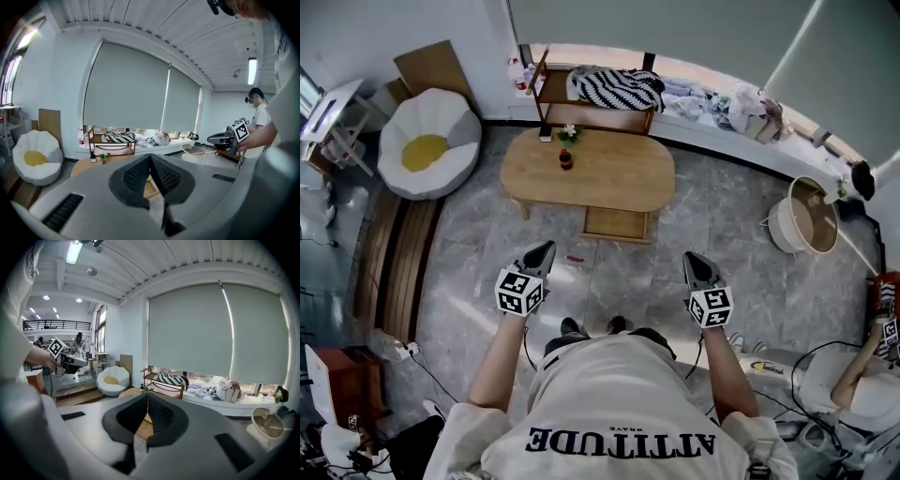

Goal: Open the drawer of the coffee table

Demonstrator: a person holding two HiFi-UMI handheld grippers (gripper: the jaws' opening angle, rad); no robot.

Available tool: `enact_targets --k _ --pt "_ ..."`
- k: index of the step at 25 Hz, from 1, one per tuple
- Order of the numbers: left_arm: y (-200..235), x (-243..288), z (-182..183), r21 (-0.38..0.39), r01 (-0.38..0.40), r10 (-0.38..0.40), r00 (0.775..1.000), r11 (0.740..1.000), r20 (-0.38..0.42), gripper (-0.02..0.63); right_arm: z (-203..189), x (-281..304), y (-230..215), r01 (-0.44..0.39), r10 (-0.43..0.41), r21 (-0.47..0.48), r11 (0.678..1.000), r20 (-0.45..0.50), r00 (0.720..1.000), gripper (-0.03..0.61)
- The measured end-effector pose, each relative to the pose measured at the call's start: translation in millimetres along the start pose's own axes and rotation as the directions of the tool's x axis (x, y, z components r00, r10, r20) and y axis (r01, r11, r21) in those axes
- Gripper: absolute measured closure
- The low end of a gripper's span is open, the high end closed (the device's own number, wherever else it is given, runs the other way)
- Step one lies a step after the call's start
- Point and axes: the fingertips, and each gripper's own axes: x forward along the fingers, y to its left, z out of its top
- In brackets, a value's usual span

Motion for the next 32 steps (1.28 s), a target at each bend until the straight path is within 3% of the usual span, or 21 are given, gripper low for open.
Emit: enact_targets --k 14,32 --pt "22.9 -24.1 -7.4 0.0 0.043 -0.043 0.999 0.999 -0.019 0.593 7.6 -0.3 38.9 0.039 -0.039 0.011 0.999 -0.009 0.999 0.56" --pt "37.0 -26.2 -9.6 -0.005 0.041 -0.041 0.999 0.999 -0.012 0.592 9.2 4.1 41.8 0.055 -0.055 0.022 0.998 -0.011 0.998 0.56"
